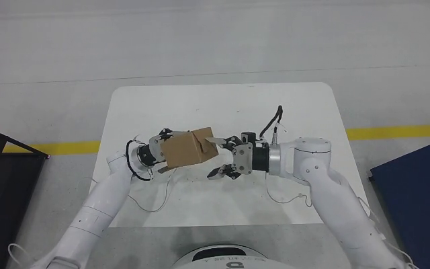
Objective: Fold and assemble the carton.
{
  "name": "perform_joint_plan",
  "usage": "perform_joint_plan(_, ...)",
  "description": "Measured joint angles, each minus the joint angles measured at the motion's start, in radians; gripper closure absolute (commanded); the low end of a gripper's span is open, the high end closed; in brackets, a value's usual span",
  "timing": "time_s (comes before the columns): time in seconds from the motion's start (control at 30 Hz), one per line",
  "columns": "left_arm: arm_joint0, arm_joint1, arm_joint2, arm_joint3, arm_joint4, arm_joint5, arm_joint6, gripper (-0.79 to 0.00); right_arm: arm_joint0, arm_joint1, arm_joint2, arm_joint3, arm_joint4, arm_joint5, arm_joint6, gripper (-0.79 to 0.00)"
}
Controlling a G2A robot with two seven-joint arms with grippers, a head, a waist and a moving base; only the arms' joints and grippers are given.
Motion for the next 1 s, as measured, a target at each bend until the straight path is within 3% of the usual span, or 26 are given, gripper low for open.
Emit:
perform_joint_plan(0.6, 0.009, -0.009, 0.006, 0.007, -0.024, -0.004, -0.005, 0.000, 0.086, 0.004, -0.115, 0.083, 0.093, 0.000, -0.076, -0.643)
perform_joint_plan(0.8, 0.013, -0.010, -0.001, 0.020, -0.034, -0.007, -0.007, 0.000, 0.082, 0.009, -0.081, 0.060, 0.115, -0.013, -0.088, -0.653)
perform_joint_plan(0.87, 0.015, -0.009, -0.005, 0.020, -0.035, -0.006, -0.006, 0.000, 0.065, 0.014, -0.055, 0.039, 0.119, -0.014, -0.086, -0.671)
perform_joint_plan(0.93, 0.018, -0.008, -0.010, 0.016, -0.039, -0.004, -0.004, 0.000, 0.038, 0.021, -0.016, 0.010, 0.119, -0.015, -0.078, -0.767)
perform_joint_plan(1.0, 0.020, -0.008, -0.013, 0.012, -0.048, 0.001, 0.001, 0.000, 0.003, 0.030, 0.032, -0.021, 0.114, -0.020, -0.065, -0.785)
